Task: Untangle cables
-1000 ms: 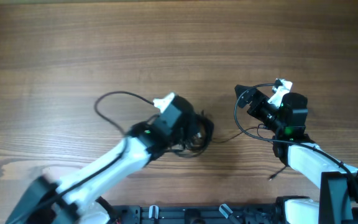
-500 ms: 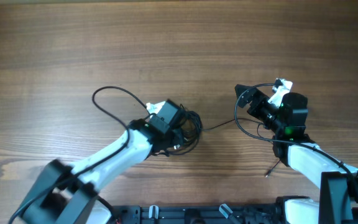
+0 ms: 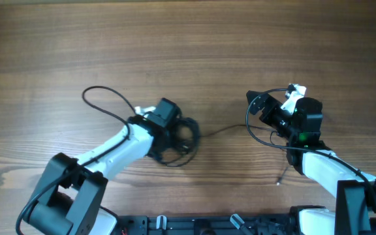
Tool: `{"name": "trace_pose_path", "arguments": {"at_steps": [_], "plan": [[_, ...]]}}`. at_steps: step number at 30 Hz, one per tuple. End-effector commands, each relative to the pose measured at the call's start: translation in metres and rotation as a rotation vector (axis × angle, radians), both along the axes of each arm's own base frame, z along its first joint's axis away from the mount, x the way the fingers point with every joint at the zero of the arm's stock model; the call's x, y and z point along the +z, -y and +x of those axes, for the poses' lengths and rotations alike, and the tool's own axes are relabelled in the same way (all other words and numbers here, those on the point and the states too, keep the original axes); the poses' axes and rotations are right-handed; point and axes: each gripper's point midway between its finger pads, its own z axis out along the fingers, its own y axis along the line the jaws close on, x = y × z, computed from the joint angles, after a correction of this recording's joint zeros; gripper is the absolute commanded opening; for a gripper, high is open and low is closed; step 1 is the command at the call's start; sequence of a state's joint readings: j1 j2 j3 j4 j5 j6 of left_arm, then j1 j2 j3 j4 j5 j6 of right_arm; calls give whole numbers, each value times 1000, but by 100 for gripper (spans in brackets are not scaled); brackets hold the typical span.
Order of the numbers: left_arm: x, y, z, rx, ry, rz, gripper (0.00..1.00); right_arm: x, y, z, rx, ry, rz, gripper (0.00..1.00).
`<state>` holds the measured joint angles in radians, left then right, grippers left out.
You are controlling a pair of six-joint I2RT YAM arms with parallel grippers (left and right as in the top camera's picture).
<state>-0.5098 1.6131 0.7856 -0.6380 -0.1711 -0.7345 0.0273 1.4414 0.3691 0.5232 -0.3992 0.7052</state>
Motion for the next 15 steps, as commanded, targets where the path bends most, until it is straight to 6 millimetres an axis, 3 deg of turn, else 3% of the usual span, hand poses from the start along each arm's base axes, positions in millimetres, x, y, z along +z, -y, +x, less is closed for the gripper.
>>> {"name": "trace_pose_path", "arguments": {"at_steps": [1,3,5,7,10,15], "plan": [[-7,-39,-2,77,-24,82,19,5,3,3,4,28,-31,100],[-1,-33,5,97,-15,19,29,3,3,2,4,21,-31,100],[6,-12,13,94,-12,-105,43,1,3,0,3,10,-32,100],[13,7,17,78,-14,-210,50,-2,3,-1,2,-5,-33,100],[18,26,21,78,-15,-319,54,-9,4,-6,9,-33,-53,100],[20,27,28,108,13,-329,58,-10,4,-6,12,-37,-57,100]]}}
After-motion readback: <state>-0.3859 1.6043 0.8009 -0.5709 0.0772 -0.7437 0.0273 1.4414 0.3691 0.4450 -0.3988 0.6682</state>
